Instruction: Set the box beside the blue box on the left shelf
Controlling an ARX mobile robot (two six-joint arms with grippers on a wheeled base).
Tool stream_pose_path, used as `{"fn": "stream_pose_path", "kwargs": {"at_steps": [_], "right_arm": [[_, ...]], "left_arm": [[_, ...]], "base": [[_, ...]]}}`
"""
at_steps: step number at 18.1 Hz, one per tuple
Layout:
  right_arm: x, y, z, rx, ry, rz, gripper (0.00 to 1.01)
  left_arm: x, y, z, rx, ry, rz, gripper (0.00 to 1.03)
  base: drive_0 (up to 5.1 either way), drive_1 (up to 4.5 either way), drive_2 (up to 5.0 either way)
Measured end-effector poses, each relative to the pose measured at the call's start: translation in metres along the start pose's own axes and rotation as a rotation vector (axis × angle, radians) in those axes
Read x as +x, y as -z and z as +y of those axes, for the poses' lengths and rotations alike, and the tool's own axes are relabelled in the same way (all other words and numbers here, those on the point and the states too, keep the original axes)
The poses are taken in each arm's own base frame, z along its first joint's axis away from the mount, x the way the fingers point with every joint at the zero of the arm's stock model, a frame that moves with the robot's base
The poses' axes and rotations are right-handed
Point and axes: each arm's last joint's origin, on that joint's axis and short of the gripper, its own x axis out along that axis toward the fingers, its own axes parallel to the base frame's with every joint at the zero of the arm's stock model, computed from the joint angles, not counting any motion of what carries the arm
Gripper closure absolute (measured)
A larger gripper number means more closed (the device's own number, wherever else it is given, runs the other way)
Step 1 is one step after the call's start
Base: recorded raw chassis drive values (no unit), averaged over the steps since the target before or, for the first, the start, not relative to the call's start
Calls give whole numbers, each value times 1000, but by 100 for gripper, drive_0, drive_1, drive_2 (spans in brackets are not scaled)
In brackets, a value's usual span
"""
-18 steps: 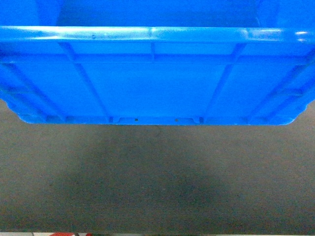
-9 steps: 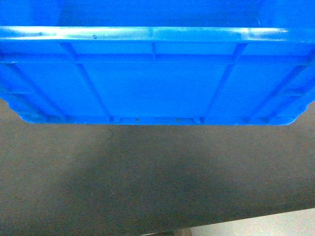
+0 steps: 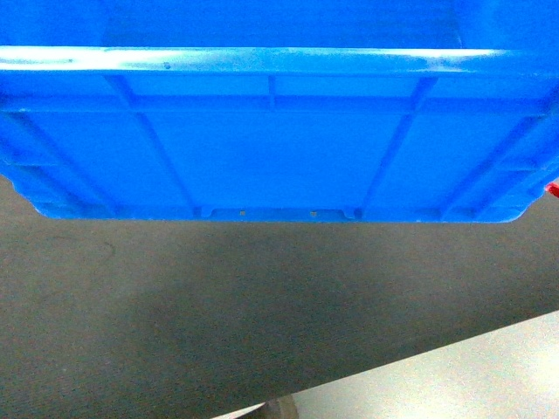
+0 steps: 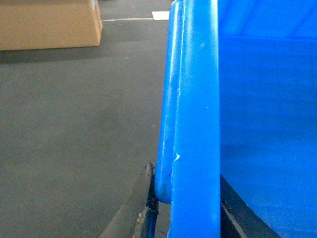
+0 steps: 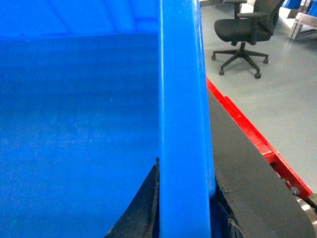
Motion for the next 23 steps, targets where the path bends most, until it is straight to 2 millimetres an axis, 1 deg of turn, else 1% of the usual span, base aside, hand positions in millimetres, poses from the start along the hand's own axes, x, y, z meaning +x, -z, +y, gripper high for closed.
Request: {"fn": "stream_pose_path", "kwargs": {"at_steps": [23], "right_arm": [[0, 0, 0, 0, 0, 0, 81]], "left_arm": [[0, 0, 0, -1, -1, -1, 84]], "base": [[0, 0, 0]]}}
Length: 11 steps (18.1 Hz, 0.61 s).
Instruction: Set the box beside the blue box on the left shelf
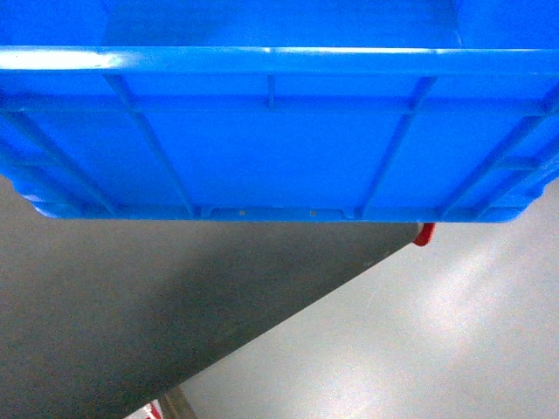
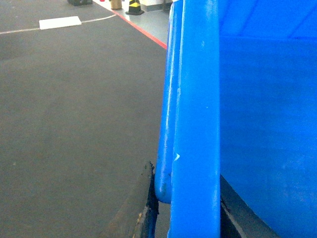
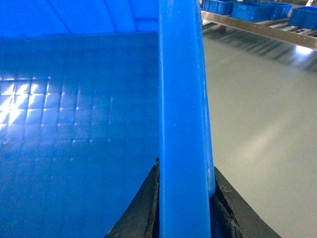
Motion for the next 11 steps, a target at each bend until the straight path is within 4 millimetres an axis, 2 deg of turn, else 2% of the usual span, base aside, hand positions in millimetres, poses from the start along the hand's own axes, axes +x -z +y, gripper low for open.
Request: {"fn": "stream_pose_path", "kwargs": {"at_steps": [11], "right_arm": [[0, 0, 0, 0, 0, 0, 81]], "left_arm": [[0, 0, 0, 0, 0, 1, 84]], "base": [[0, 0, 0]]}}
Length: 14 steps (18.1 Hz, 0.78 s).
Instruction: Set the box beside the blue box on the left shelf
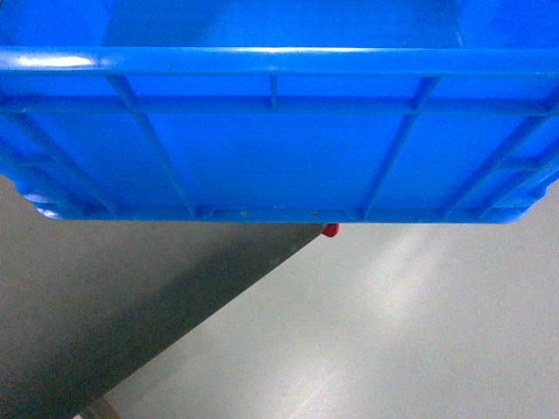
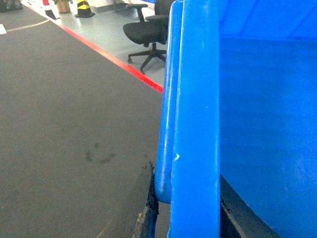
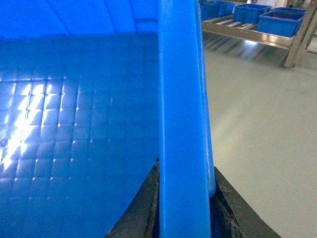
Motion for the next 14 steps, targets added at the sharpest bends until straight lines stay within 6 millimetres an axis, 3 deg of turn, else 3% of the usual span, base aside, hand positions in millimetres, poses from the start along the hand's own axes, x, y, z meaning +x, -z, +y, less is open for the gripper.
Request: {"fn": "stream_pose_path", "kwargs": {"at_steps": [9, 14], "right_arm": [[0, 0, 0, 0, 0, 0, 81], [0, 0, 0, 0, 0, 0, 81]], "left_arm": [[0, 0, 0, 0, 0, 0, 84], [0, 0, 0, 0, -1, 0, 84]], "base": [[0, 0, 0], [-156, -156, -156]]}}
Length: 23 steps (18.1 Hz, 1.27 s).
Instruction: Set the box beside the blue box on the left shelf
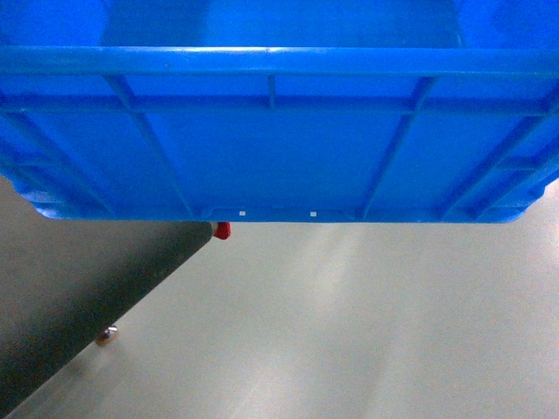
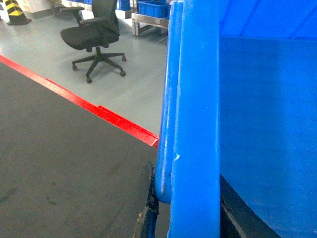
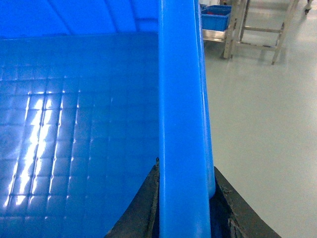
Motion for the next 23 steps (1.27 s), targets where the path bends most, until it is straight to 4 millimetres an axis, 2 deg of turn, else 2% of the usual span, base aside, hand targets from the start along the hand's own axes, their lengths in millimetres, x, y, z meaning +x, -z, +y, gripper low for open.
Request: {"fn": "stream_pose_path", "kwargs": {"at_steps": [23], "right_arm": [[0, 0, 0, 0, -1, 1, 81]], "left_arm": [[0, 0, 0, 0, -2, 0, 84]], "base": [[-156, -156, -156]]}}
